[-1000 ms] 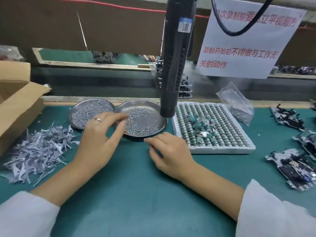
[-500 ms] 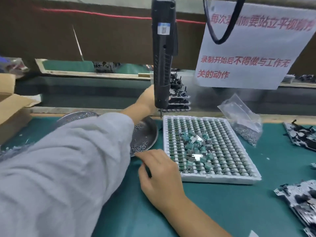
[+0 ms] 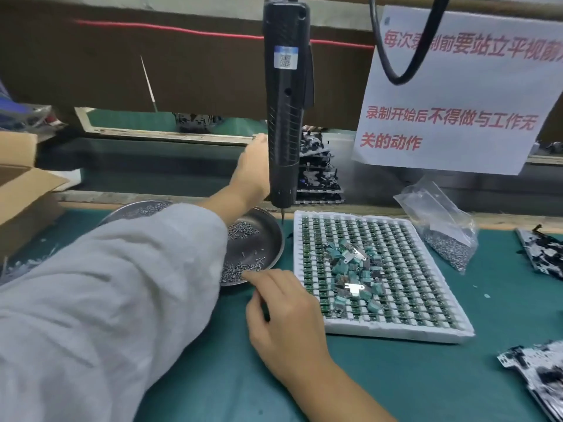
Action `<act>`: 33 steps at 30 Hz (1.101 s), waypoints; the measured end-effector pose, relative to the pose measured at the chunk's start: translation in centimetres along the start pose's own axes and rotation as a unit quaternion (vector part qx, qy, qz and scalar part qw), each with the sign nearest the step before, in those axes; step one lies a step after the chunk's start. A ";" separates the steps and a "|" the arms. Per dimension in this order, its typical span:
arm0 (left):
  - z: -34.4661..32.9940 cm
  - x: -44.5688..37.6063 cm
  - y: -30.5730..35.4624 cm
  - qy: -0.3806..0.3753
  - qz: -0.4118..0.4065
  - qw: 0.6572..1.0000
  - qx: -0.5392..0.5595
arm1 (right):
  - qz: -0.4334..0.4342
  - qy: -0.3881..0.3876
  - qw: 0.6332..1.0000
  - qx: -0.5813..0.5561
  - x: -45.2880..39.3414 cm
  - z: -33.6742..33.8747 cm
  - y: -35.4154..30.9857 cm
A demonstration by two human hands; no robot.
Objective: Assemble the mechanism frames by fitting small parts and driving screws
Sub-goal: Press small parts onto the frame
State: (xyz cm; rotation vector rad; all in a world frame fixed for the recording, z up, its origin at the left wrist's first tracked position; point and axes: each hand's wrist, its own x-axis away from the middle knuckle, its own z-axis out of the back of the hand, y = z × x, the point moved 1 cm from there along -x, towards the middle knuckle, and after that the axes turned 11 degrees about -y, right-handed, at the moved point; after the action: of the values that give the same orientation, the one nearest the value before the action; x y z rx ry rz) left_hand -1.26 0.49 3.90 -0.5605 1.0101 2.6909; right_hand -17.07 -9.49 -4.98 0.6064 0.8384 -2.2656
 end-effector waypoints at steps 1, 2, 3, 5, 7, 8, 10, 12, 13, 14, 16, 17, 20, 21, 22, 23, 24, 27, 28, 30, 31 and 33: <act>1.0 0.3 -0.3 0.033 0.006 0.999 -0.025 | -0.001 -0.003 1.000 -0.004 -0.1 0.1 -0.1; 2.4 1.5 -0.3 0.044 0.013 0.998 -0.041 | -0.002 -0.007 1.000 -0.008 -0.1 0.1 -0.2; 3.8 2.2 -1.0 0.052 0.017 0.998 -0.029 | -0.003 -0.009 1.000 -0.012 -0.1 0.2 -0.3; 6.4 4.5 -1.5 0.055 0.016 0.997 -0.046 | -0.012 -0.011 1.000 -0.014 -0.1 0.2 -0.4; 8.8 7.4 -2.1 0.047 0.010 0.996 -0.069 | -0.033 -0.014 0.999 -0.019 0.0 0.2 -0.5; 9.8 9.2 -2.3 0.024 -0.004 0.997 -0.077 | -0.042 -0.016 0.999 -0.025 0.1 0.1 -0.6; 11.4 12.7 -2.1 -0.016 -0.043 0.990 -0.130 | -0.056 -0.019 0.997 -0.042 0.2 0.0 -0.7; 12.2 15.9 -2.0 -0.047 -0.060 0.982 -0.173 | -0.076 -0.024 0.994 -0.068 0.4 -0.1 -0.8; 12.3 17.6 -1.9 -0.060 -0.071 0.979 -0.179 | -0.086 -0.023 0.992 -0.087 0.5 -0.1 -0.8; 12.2 19.3 -1.6 -0.076 -0.076 0.978 -0.179 | -0.092 -0.017 0.990 -0.107 0.6 -0.1 -0.9; 11.7 22.7 -1.4 -0.097 -0.080 0.977 -0.172 | -0.093 0.010 0.986 -0.136 0.8 0.1 -0.8; 11.2 24.2 -1.4 -0.107 -0.089 0.974 -0.178 | -0.091 0.024 0.985 -0.142 0.9 0.2 -0.8; 9.9 27.1 -1.7 -0.144 -0.079 0.969 -0.184 | -0.041 0.047 0.994 -0.091 1.0 0.5 -1.0; 9.6 27.4 -2.0 -0.139 -0.077 0.968 -0.195 | -0.014 0.044 0.998 -0.045 1.1 0.5 -1.2; 9.4 27.5 -2.1 -0.128 -0.080 0.966 -0.208 | 0.004 0.038 0.999 0.005 1.1 0.5 -1.3; 9.2 27.5 -2.3 -0.115 -0.090 0.964 -0.221 | 0.007 0.031 0.999 0.044 1.1 0.5 -1.3; 9.1 27.4 -2.4 -0.113 -0.094 0.962 -0.231 | -0.002 0.026 0.998 0.065 1.0 0.5 -1.2; 8.8 27.3 -3.3 -0.127 -0.091 0.954 -0.255 | -0.001 0.006 0.999 0.033 1.1 0.5 -1.1; 8.7 27.3 -3.4 -0.138 -0.088 0.952 -0.257 | 0.031 -0.025 0.999 0.012 1.2 0.5 -1.2; 8.8 27.5 -3.5 -0.152 -0.090 0.946 -0.270 | 0.119 -0.114 0.986 0.011 1.4 0.1 -1.4; 9.0 27.6 -3.5 -0.163 -0.088 0.943 -0.276 | 0.155 -0.158 0.975 0.026 1.5 -0.1 -1.6; 10.1 27.3 -3.2 -0.218 -0.038 0.939 -0.264 | 0.188 -0.208 0.958 0.054 1.4 -0.5 -1.7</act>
State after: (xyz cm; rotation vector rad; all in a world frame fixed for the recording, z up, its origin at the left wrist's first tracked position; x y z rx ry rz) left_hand -27.74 11.41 -2.48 -0.0596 0.1436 2.8177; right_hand -19.10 -8.70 -5.45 0.2845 0.3573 -1.9896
